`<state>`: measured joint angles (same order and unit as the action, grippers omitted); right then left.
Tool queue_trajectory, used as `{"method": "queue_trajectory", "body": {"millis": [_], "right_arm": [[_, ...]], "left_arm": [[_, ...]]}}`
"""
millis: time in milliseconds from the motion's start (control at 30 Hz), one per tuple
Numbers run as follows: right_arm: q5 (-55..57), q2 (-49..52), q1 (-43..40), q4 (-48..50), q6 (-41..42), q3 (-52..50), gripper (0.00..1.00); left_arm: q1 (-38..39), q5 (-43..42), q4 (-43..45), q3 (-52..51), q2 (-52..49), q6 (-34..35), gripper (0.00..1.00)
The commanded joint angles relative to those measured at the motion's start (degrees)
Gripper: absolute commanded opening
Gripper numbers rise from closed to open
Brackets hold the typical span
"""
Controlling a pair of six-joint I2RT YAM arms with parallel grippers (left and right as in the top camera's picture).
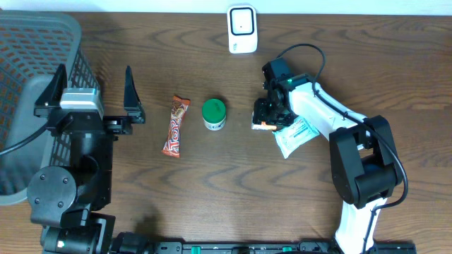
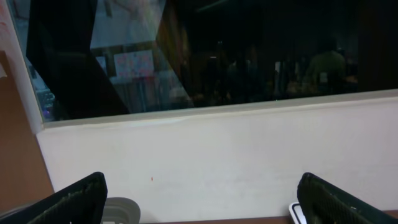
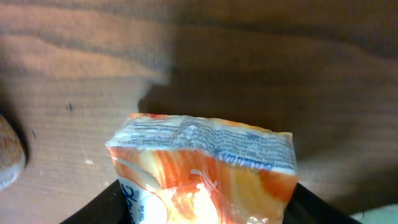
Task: Scan the item barcode
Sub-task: 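Reach the right gripper to the orange tissue pack and grasp it, then carry the orange pack with the right gripper up to the scanner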
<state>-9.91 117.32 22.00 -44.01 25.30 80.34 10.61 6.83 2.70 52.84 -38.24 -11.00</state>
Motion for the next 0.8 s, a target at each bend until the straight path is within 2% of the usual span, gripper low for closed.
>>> {"method": "queue_trajectory", "body": {"millis": [0, 167, 367, 767], "right_arm": [[-3.0, 0.5, -0.2, -4.1, 0.2, 3.1, 0.54], [-10.7, 0.5, -0.3, -13.5, 0.2, 8.5, 0.45], [-21.6, 0.5, -0.3, -26.0, 0.2, 12.7, 0.47], [-25.0, 0.5, -0.2, -41.2, -3.0, 12.8, 0.46]], "left_arm": [[0.1, 0.7, -0.9, 0.4, 0.3, -1.0, 0.98], [0.1, 0.7, -1.2, 0.3, 0.3, -1.0, 0.98], [0.1, 0.7, -1.6, 0.3, 0.3, -1.0, 0.98], [0.1, 0.7, -1.6, 0.3, 0.3, -1.0, 0.98]]}}
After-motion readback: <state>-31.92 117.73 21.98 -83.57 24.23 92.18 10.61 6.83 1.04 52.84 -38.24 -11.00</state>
